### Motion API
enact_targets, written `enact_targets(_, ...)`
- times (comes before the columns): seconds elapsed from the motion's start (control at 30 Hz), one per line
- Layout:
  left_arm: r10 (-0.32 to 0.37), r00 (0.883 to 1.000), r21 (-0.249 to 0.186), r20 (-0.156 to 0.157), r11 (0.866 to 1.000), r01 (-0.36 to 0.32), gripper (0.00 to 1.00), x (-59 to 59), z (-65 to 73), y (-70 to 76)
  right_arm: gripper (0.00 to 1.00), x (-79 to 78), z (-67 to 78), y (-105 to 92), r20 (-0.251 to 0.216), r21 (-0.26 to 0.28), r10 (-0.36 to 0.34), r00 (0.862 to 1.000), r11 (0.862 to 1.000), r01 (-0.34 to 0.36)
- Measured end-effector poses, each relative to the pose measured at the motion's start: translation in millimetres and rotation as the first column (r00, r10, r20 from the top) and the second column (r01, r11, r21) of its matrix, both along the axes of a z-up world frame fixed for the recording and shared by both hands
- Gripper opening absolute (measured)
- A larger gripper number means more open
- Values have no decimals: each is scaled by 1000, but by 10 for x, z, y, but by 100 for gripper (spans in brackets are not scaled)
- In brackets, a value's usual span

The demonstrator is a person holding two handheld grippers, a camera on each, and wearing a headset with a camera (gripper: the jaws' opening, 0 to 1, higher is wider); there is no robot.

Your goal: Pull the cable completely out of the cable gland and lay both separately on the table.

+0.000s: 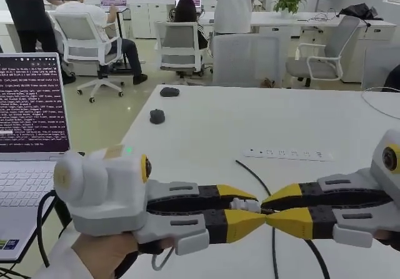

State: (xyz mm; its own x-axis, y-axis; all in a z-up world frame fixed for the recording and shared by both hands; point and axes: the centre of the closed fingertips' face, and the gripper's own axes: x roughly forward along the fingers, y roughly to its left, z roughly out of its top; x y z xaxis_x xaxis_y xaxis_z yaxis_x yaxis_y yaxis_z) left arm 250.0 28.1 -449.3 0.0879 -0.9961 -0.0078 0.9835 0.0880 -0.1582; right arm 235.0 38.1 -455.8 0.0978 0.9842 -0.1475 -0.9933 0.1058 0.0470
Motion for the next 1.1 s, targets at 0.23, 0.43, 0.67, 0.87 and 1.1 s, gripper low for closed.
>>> enact_targets(0.23,3,1000,2,-1,1000,-3,16,30,-4,14,3,53,-17,36,20,-4,-3,1000,1000,3)
enact_targets(0.43,21,1000,-1,1,1000,-21,16,90,-13,56,3,119,-53,10,10,-6,-10,1000,1000,10)
enact_targets(0.67,46,999,-17,-20,999,-46,16,165,-12,153,2,233,-203,-140,8,-62,-38,999,997,38)
enact_targets(0.87,58,998,-11,-23,998,-58,16,208,-31,192,2,304,-363,-280,-11,-94,-66,998,993,64)
enact_targets(1.1,68,997,-20,-29,997,-69,16,250,-24,232,2,362,-505,-422,-29,-125,-102,994,987,98)
